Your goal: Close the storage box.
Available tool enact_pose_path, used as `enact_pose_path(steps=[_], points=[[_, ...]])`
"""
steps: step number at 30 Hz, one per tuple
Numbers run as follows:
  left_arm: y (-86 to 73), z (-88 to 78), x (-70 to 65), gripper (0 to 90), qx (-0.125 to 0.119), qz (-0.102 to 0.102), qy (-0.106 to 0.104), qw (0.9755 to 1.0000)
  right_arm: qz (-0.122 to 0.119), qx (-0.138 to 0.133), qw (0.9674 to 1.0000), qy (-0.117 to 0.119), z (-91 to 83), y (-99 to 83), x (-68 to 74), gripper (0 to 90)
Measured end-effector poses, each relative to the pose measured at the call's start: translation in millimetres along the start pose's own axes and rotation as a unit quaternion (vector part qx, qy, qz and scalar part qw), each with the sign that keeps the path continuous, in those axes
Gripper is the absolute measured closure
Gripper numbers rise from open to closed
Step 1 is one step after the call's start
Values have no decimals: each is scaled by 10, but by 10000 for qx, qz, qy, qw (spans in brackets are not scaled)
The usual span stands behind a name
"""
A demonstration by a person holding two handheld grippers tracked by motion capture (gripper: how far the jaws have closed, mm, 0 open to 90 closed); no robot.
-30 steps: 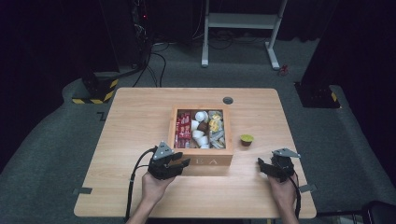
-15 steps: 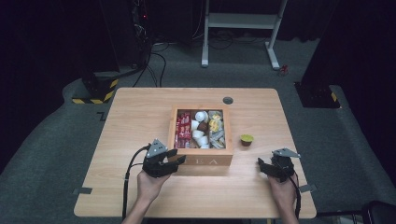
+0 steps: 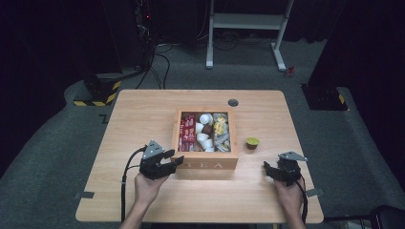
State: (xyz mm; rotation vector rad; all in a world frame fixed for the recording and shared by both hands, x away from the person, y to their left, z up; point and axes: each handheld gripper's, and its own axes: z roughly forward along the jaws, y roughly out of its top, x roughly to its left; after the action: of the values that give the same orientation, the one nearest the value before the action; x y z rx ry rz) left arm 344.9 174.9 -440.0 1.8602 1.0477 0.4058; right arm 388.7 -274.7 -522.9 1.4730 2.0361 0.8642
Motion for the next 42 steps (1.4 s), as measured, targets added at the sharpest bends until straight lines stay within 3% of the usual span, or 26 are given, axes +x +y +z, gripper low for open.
enact_pose_path(steps=[14, 27, 42], points=[[1, -94, 135, 497, -121, -223, 132, 9996, 1, 0, 10000, -1, 0, 0, 0, 307], [3, -181, 215, 499, -189, -146, 351, 9991, 0, -1, 10000, -1, 0, 0, 0, 307], [-19, -233, 311, 490, -160, -235, 501, 9983, -1, -2, 10000, -3, 0, 0, 0, 308]])
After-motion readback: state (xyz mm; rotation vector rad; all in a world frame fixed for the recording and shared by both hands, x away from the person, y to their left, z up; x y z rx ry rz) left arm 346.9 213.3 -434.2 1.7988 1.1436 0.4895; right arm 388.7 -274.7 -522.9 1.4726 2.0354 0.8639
